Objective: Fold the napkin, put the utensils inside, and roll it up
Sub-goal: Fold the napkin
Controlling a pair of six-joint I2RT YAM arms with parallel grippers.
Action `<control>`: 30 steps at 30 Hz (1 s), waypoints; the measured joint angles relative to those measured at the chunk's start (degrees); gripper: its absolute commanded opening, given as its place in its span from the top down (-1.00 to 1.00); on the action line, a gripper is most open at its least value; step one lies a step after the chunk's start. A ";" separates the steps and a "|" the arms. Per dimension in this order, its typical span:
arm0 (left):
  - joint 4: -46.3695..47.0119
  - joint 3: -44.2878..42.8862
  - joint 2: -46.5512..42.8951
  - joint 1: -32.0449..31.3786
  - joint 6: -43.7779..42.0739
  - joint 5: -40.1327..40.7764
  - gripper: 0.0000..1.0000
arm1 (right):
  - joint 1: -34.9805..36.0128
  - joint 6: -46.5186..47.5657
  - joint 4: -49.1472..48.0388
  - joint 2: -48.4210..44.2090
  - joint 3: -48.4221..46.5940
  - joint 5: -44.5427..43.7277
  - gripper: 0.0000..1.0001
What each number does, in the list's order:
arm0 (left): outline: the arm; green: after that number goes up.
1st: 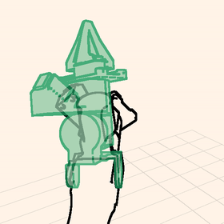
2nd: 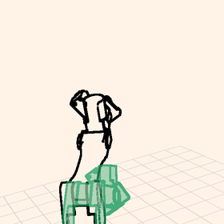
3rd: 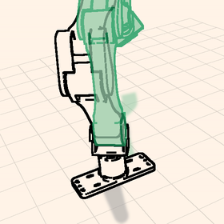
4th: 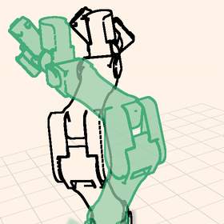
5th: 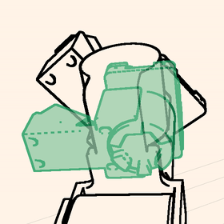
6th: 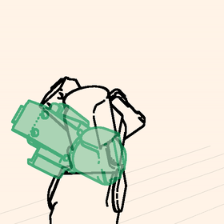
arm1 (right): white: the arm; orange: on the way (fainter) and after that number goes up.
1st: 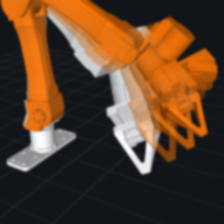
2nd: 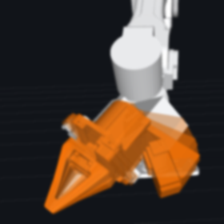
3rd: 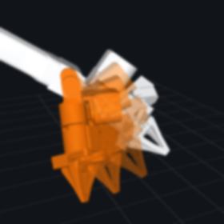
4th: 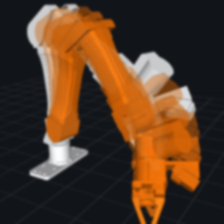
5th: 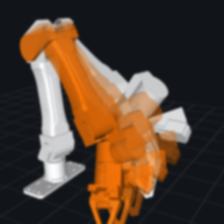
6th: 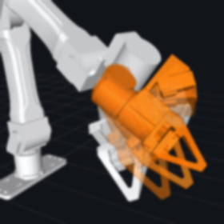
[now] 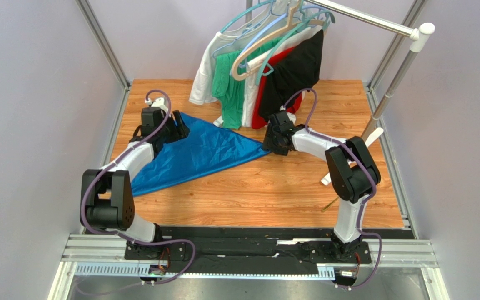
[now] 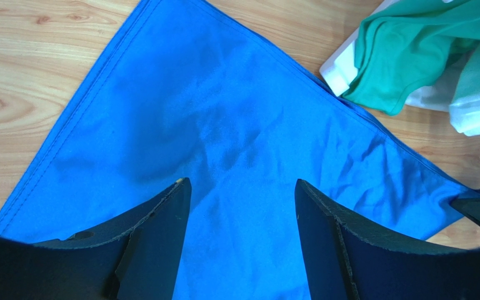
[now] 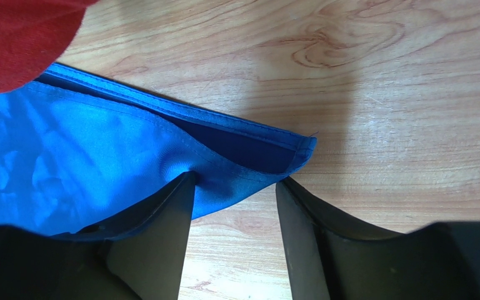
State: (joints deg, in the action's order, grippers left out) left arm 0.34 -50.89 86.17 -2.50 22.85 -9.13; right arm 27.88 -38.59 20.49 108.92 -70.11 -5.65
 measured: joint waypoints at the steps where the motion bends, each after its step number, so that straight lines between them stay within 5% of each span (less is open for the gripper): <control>1: 0.04 0.13 -0.26 -0.09 0.04 -0.04 -0.42 | 0.00 -0.09 0.07 0.02 0.00 -0.20 0.03; 11: 0.35 1.38 -1.40 -0.55 0.44 -0.44 -0.42 | -0.22 -0.57 0.20 0.52 -0.07 -1.55 0.38; 20: 0.39 2.21 -2.32 -1.29 0.46 -0.70 -0.41 | -0.22 -0.61 0.28 1.20 -0.52 -2.32 1.00; 30: 0.76 6.03 -5.14 -2.67 1.33 0.35 -0.42 | 0.04 -0.59 -0.35 -0.44 1.75 -2.23 1.00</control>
State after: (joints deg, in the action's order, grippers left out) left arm 1.10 -44.86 81.03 -5.17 24.18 -8.78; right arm 27.92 -39.18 20.14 108.49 -68.36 -7.88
